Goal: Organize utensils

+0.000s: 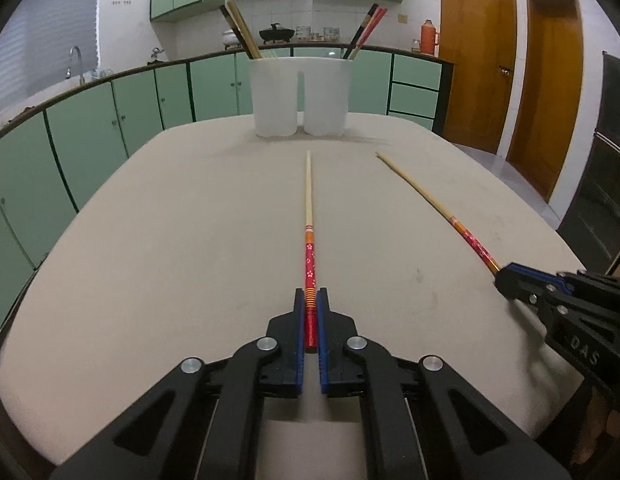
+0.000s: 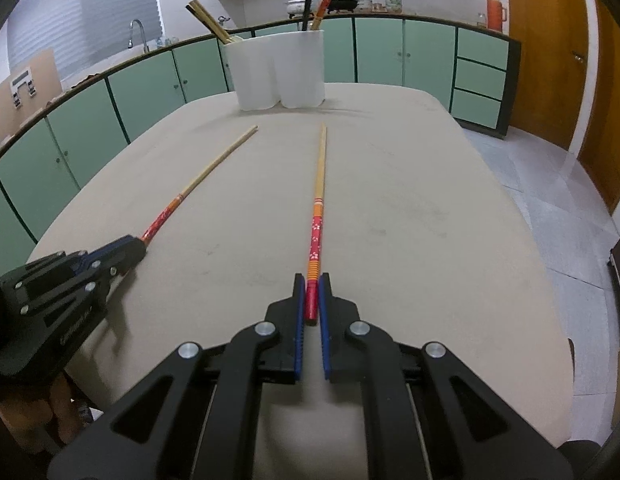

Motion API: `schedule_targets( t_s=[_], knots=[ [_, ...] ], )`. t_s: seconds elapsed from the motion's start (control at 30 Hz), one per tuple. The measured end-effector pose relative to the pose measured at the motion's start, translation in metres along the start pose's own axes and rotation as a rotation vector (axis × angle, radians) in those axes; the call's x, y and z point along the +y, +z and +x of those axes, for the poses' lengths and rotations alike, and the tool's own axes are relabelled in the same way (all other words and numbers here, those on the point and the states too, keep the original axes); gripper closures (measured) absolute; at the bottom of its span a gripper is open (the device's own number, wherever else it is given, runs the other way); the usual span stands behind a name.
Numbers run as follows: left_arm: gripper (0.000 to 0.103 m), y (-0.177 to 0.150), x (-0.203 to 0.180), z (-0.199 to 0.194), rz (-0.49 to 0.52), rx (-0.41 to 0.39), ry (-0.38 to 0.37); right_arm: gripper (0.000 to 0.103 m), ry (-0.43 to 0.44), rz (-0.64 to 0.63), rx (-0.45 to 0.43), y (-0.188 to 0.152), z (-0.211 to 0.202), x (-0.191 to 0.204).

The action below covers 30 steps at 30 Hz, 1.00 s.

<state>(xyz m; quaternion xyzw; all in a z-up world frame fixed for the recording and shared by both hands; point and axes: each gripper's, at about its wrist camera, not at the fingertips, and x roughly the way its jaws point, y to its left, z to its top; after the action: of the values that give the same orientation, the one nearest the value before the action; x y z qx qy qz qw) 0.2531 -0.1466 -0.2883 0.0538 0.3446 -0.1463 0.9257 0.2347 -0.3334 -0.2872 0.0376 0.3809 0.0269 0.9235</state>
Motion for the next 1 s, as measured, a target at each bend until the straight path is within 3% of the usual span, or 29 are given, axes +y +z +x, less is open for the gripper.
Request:
schedule_targets(
  t_s=[0.23, 0.27, 0.3, 0.47, 0.73, 0.87, 1.0],
  knots=[
    [0.089, -0.001, -0.001, 0.0, 0.024, -0.004, -0.021, 0.093, 0.008, 0.011, 0.0, -0.003, -0.003, 0.001],
    [0.089, 0.0, 0.0, 0.001, 0.019, -0.003, -0.033, 0.093, 0.006, 0.007, 0.0, -0.003, -0.002, 0.002],
    [0.096, 0.001, 0.001, 0.001, 0.017, 0.0, -0.042, 0.094, 0.003, 0.001, 0.001, -0.002, -0.002, 0.002],
    [0.098, 0.014, 0.007, -0.006, -0.032, 0.038, -0.091, 0.097, 0.01, 0.025, 0.007, 0.009, -0.013, 0.001],
    [0.098, 0.064, 0.026, -0.055, -0.061, 0.024, -0.109, 0.097, 0.028, 0.009, -0.032, 0.064, -0.078, 0.004],
    [0.098, 0.078, 0.037, -0.063, -0.069, 0.087, -0.127, 0.097, 0.043, -0.025, -0.055, 0.096, -0.106, 0.007],
    [0.098, 0.069, 0.048, -0.052, -0.075, 0.136, -0.119, 0.097, 0.041, -0.068, -0.07, 0.105, -0.107, 0.011]
  ],
)
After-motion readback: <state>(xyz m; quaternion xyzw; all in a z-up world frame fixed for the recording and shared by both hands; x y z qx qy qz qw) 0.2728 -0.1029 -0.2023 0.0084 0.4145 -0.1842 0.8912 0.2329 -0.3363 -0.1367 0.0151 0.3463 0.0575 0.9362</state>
